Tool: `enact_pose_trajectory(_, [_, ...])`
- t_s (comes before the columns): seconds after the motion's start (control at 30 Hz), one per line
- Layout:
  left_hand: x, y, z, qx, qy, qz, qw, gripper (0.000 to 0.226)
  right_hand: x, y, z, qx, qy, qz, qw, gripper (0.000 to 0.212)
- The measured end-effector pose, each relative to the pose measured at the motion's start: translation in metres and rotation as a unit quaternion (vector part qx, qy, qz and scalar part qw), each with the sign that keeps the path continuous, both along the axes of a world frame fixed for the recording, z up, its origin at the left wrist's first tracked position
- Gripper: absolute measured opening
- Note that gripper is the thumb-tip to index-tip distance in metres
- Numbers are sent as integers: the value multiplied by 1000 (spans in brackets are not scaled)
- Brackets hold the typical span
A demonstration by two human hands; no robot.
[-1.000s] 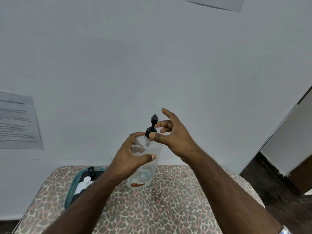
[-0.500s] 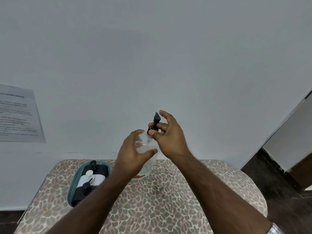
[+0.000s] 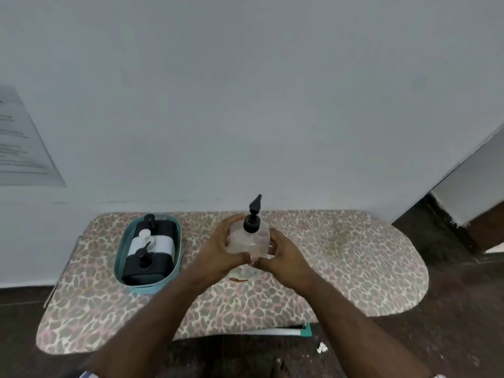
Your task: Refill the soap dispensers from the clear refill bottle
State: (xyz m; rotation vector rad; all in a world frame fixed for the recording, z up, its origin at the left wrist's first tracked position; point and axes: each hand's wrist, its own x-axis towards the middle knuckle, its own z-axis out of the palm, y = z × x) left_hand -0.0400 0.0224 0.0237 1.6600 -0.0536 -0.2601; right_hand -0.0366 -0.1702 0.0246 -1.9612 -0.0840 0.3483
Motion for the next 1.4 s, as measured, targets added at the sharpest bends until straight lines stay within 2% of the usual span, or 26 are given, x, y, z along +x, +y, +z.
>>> enact_pose_trajectory(0.1, [-9,-2,-36,32,40,-1,999,93,-4,-5,-26,-21,1,-35,999,62])
enact_pose_trajectory(0.2, [-13,-8,-68,75,80,33,993,72,6,-10,-45,-55,-24,-49,997,60])
enact_pose_trajectory(0.3, [-9,-19,-81,60,103,38,992,54,20,-12,-61,-63,-23,-63,996,59])
enact_pose_trajectory(0.5, [40,-24,-86,81,93,37,992,66,75,-10,-75,-76,-37,-92,992,66])
enact_pose_trajectory(0.63, [73,-27,-82,63,95,48,992,67,117,-3,-88,-106,-50,-94,989,52])
enact_pose_trajectory(0.83, [106,-23,-85,64,86,50,993,69,157,8,-101,-103,-78,-83,988,52])
enact_pose_trajectory(1.1, [124,-19,-103,67,109,44,991,79,176,14,-114,-102,-55,-76,990,52])
enact_pose_trajectory(1.23, [128,-15,-116,95,131,37,986,95,176,15,-118,-105,-35,-72,991,54])
enact_pose_trajectory(1.4, [122,-20,-111,162,125,36,978,100,172,13,-122,-108,-14,-55,993,70])
